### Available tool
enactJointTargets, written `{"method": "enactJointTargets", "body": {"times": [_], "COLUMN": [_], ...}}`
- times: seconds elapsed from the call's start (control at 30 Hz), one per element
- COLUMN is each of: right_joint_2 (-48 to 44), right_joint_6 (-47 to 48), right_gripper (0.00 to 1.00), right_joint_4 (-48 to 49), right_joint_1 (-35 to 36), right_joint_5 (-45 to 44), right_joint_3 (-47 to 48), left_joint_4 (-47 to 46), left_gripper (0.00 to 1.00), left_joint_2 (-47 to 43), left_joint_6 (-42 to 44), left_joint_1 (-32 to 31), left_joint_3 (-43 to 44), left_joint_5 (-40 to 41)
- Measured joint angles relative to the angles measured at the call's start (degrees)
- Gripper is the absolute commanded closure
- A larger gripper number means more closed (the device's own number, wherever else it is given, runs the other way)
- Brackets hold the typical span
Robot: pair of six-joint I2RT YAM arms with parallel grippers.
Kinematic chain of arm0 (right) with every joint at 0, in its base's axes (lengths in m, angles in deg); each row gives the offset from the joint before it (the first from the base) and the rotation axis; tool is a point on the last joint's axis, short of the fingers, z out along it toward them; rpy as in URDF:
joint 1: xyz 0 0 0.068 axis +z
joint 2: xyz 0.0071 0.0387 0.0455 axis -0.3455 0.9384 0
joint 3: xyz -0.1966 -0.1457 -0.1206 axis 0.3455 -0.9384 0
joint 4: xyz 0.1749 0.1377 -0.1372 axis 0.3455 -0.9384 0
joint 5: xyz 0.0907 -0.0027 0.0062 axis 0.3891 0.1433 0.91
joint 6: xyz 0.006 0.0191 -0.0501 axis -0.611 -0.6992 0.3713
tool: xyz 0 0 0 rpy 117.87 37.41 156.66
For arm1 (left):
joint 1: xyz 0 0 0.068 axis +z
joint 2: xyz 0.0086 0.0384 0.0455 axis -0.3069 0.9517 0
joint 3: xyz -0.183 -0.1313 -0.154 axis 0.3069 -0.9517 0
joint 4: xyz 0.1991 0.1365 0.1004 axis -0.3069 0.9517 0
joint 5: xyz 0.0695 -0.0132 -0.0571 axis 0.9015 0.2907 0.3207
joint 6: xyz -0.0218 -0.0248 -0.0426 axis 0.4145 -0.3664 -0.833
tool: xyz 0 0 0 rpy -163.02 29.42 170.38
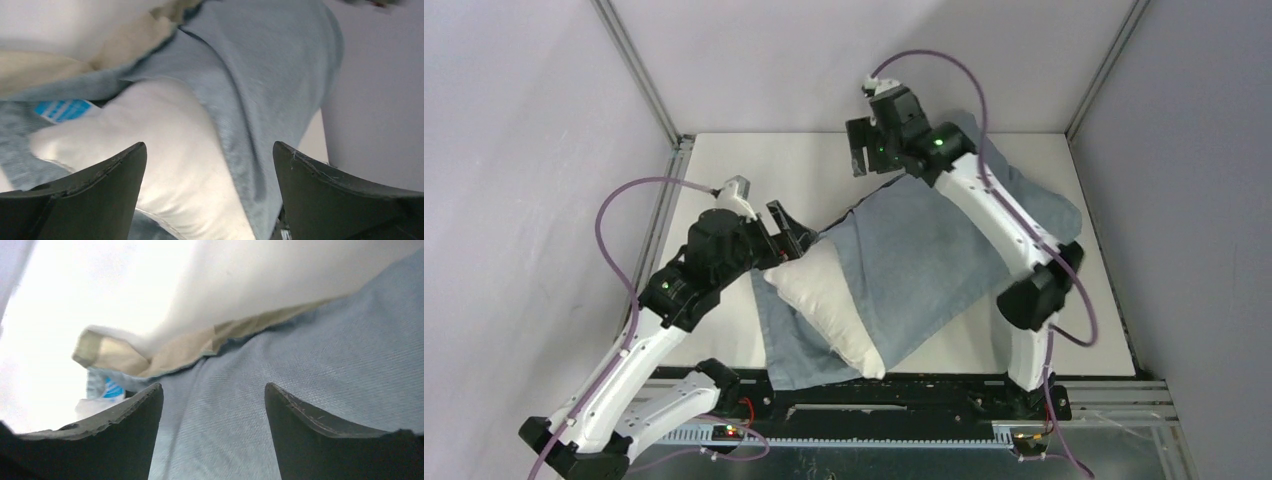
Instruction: Put the pillow into the pillowcase
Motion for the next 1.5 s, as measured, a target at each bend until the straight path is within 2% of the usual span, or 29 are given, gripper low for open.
{"method": "enactJointTargets", "body": {"times": [0.13,0.23,0.3,0.37,0.53,0.7,0.9,1.0,1.03,1.07,1.1,1.13,1.2,1.27,1.3,1.5], "right_joint_2": [-9.7,-16.3,-19.0,-19.7,-15.8,-9.8,-4.7,-1.4,0.0,1.1,2.0,2.8,4.1,5.0,5.4,5.7], "right_joint_6": [2.7,6.6,9.1,11.5,16.8,21.3,25.4,26.7,27.0,26.1,26.0,26.2,26.1,26.1,25.4,19.1], "right_gripper": [0.19,0.17,0.17,0.17,0.15,0.13,0.12,0.15,0.17,0.22,0.3,0.41,0.72,0.92,0.98,1.0], "right_joint_4": [1.6,4.2,5.3,6.3,6.5,6.9,7.8,8.7,8.9,9.3,9.5,9.6,9.0,7.7,6.8,4.9], "right_joint_1": [3.6,8.3,11.6,14.9,21.2,26.8,29.7,30.6,30.8,31.0,30.8,30.2,29.2,28.3,28.0,21.8], "right_joint_5": [-1.0,-0.9,-0.9,-0.3,0.1,-1.4,-2.5,-3.9,-4.2,-5.3,-6.3,-6.7,-7.8,-9.3,-10.4,-13.4], "right_joint_3": [-1.0,-7.0,-11.8,-16.4,-21.9,-20.8,-20.2,-19.7,-19.5,-19.4,-19.2,-18.7,-17.5,-15.8,-14.9,-11.5], "left_joint_4": [0.6,0.2,-0.4,-2.4,-8.4,-14.5,-18.4,-19.2,-19.3,-20.0,-20.4,-20.2,-20.2,-19.7,-19.5,-18.3], "left_gripper": [0.1,0.19,0.19,0.15,0.04,0.01,0.1,0.28,0.38,0.56,0.7,0.8,0.99,1.0,1.0,1.0], "left_joint_2": [0.0,1.9,2.3,1.6,1.6,11.2,22.3,27.6,29.5,31.5,33.2,35.1,37.9,38.9,38.9,34.0], "left_joint_6": [0.9,0.7,-0.1,-1.9,-8.1,-11.5,-13.9,-14.7,-14.7,-14.8,-15.0,-15.2,-15.0,-14.6,-14.2,-14.1], "left_joint_1": [2.6,4.3,6.1,9.0,18.7,21.4,21.6,21.7,21.8,21.9,22.5,22.9,23.4,23.7,23.8,26.7], "left_joint_3": [-1.1,-2.6,-5.2,-10.1,-22.2,-23.5,-21.4,-18.4,-17.3,-16.4,-15.8,-14.9,-13.5,-12.5,-12.4,-12.3], "left_joint_5": [4.2,6.3,7.3,8.5,8.0,7.1,8.6,10.5,11.2,11.2,11.8,12.3,12.7,13.1,13.4,13.7]}}
